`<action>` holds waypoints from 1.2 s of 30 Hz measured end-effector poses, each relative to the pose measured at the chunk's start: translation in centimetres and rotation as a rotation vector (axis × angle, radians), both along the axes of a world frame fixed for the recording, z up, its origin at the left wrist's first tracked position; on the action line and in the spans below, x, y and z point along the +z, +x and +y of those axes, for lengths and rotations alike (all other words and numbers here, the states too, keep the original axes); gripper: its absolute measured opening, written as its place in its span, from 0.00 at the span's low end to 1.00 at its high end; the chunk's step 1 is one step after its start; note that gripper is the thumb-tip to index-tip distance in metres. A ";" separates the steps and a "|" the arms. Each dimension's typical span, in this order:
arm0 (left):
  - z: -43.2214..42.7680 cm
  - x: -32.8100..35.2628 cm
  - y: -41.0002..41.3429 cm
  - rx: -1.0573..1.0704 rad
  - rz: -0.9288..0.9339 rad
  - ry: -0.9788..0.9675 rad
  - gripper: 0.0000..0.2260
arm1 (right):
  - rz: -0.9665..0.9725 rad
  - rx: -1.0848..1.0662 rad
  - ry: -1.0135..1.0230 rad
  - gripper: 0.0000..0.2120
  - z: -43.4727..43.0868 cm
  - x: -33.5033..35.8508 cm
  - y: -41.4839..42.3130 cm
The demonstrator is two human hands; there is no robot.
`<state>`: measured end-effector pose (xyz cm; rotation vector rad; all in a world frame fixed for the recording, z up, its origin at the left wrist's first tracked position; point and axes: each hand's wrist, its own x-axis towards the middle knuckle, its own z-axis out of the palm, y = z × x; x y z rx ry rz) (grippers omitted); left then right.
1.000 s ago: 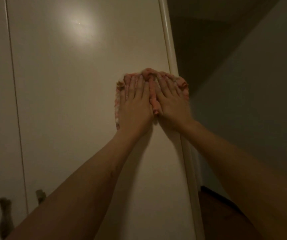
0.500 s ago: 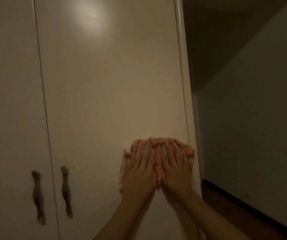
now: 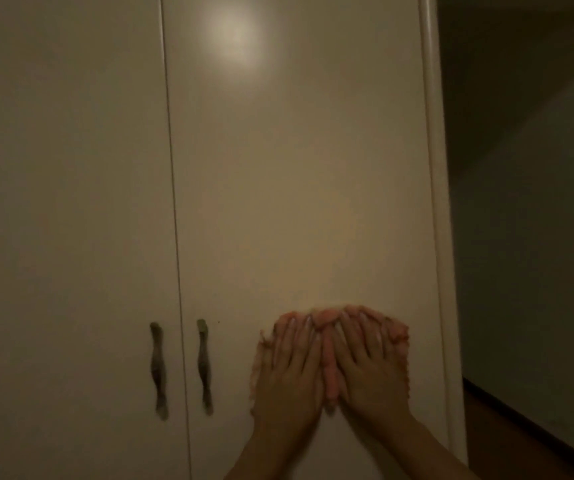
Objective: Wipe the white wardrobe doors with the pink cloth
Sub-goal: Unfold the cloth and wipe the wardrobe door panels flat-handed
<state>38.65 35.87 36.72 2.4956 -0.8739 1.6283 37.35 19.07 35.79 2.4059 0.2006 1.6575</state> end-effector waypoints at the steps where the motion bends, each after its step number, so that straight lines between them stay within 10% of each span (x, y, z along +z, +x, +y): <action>1: 0.4 1.2 0.0 0.001 0.006 -0.013 0.29 | -0.007 0.007 0.002 0.35 0.7 1.3 0.1; 20: 16.2 22.3 1.5 0.150 -0.070 -0.054 0.28 | 0.050 0.098 0.134 0.30 16.1 22.0 1.6; 36: 23.7 13.5 0.9 0.249 -0.053 0.098 0.28 | 0.100 0.098 -0.114 0.29 16.8 14.5 0.6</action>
